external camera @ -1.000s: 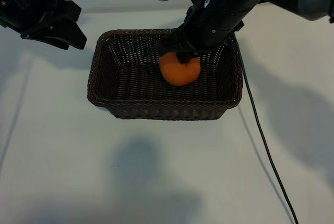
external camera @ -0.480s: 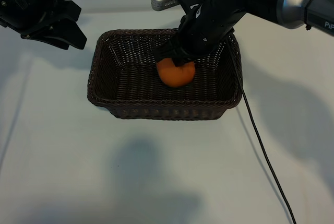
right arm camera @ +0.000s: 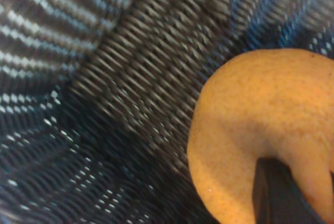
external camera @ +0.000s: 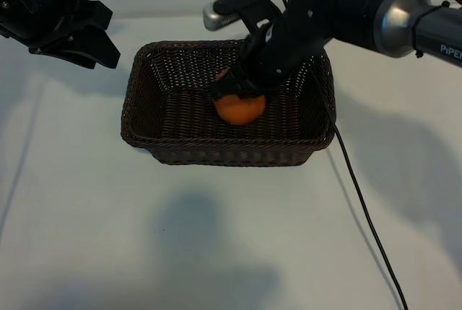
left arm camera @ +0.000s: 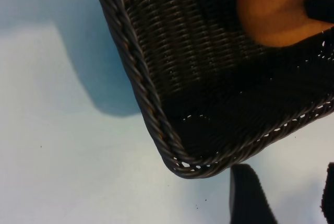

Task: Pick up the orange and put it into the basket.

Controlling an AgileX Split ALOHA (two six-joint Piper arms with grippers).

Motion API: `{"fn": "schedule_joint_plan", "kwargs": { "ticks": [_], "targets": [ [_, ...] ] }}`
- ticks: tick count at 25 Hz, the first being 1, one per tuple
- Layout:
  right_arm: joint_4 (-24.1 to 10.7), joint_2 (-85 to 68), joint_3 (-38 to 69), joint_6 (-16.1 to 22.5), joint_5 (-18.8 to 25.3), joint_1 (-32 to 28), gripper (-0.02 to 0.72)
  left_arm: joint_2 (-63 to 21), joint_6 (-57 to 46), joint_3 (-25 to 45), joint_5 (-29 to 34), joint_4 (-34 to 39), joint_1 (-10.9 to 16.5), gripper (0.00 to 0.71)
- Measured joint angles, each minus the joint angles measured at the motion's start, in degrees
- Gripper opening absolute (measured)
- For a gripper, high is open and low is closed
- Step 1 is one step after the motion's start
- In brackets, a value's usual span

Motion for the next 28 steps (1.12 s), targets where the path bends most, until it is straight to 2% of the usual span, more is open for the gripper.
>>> {"fn": "schedule_joint_plan", "kwargs": {
  "ticks": [10, 12, 15, 21, 24, 28],
  "targets": [
    [0.1, 0.0, 0.9, -0.8, -0.2, 0.0, 0.085, 0.0, 0.1, 0.0, 0.0, 0.0, 0.0, 0.398],
    [0.1, 0.0, 0.9, -1.4, -0.1, 0.0, 0.108, 0.0, 0.1, 0.0, 0.0, 0.0, 0.0, 0.398],
    [0.1, 0.0, 0.9, -2.0, 0.1, 0.0, 0.217, 0.0, 0.1, 0.0, 0.0, 0.0, 0.0, 0.398],
    [0.1, 0.0, 0.9, -2.2, 0.1, 0.0, 0.514, 0.0, 0.1, 0.0, 0.0, 0.0, 0.0, 0.398],
    [0.1, 0.0, 0.9, -2.2, 0.2, 0.0, 0.572, 0.0, 0.4, 0.0, 0.0, 0.0, 0.0, 0.398],
    [0.1, 0.0, 0.9, -2.2, 0.5, 0.0, 0.567, 0.0, 1.1, 0.0, 0.0, 0.0, 0.0, 0.398]
  ]
}}
